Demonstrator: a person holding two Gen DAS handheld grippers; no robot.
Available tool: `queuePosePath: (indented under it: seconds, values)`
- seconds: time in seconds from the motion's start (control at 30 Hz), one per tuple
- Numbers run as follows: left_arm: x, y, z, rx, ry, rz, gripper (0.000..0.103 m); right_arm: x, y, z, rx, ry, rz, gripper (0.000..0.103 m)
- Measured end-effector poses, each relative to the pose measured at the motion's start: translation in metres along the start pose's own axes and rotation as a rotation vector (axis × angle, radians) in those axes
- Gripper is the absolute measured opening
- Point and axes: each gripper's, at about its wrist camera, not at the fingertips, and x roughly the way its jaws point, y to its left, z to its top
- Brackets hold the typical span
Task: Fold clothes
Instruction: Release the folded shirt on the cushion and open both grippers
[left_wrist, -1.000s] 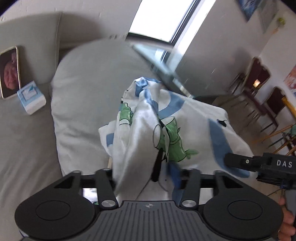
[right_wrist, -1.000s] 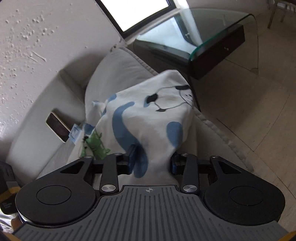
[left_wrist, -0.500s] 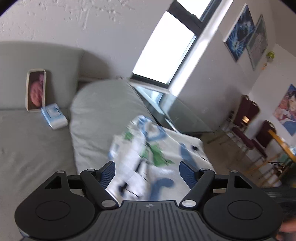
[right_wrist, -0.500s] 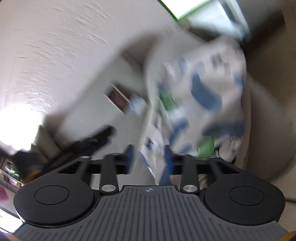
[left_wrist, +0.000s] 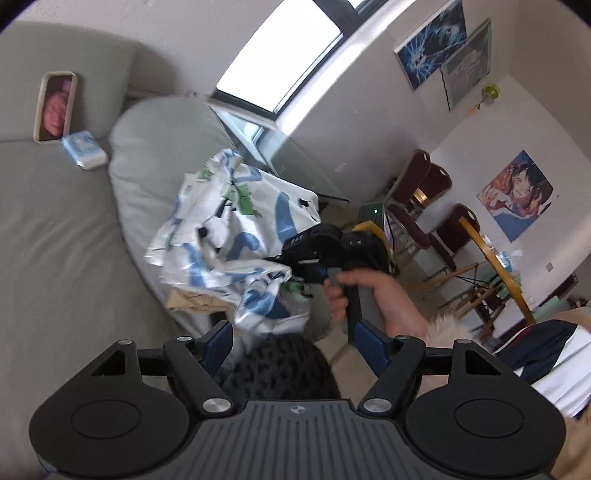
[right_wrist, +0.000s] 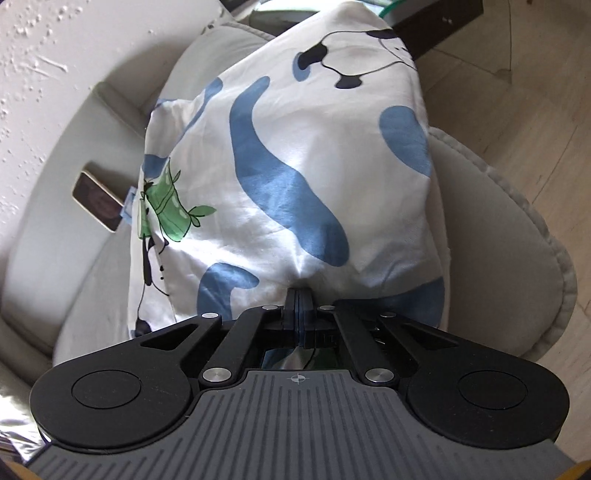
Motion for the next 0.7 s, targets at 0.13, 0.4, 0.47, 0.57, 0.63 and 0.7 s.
queuePosePath:
  seconds: [0.13,0.4,0.47,0.57,0.63,0.7]
  values:
    - [-0.018,0.002,-0.016,0.051,-0.091,0.149,0.074,-0.024,0.016,-0.001,-0.042,-0.064,0.013,0.046]
    - [-0.006,-0.021,-0.006,0.098,-0.094,0.324,0.087,-0.16,0.044,-0.053,-0.129,-0.3,0.124,0.084]
    - [-0.002,-0.035,0.003,0.107,-0.079,0.344,0.091,-0.177,0.058,-0.071,-0.178,-0.319,0.126,0.088]
    - [0.003,-0.055,0.016,0.117,-0.043,0.357,0.101,-0.214,0.072,-0.092,-0.253,-0.327,0.1,0.098]
    - [0.006,-0.068,0.023,0.119,-0.015,0.364,0.101,-0.239,0.081,-0.105,-0.299,-0.325,0.066,0.103]
    - [0.01,-0.08,0.027,0.121,0.01,0.376,0.101,-0.259,0.086,-0.112,-0.349,-0.321,0.005,0.103]
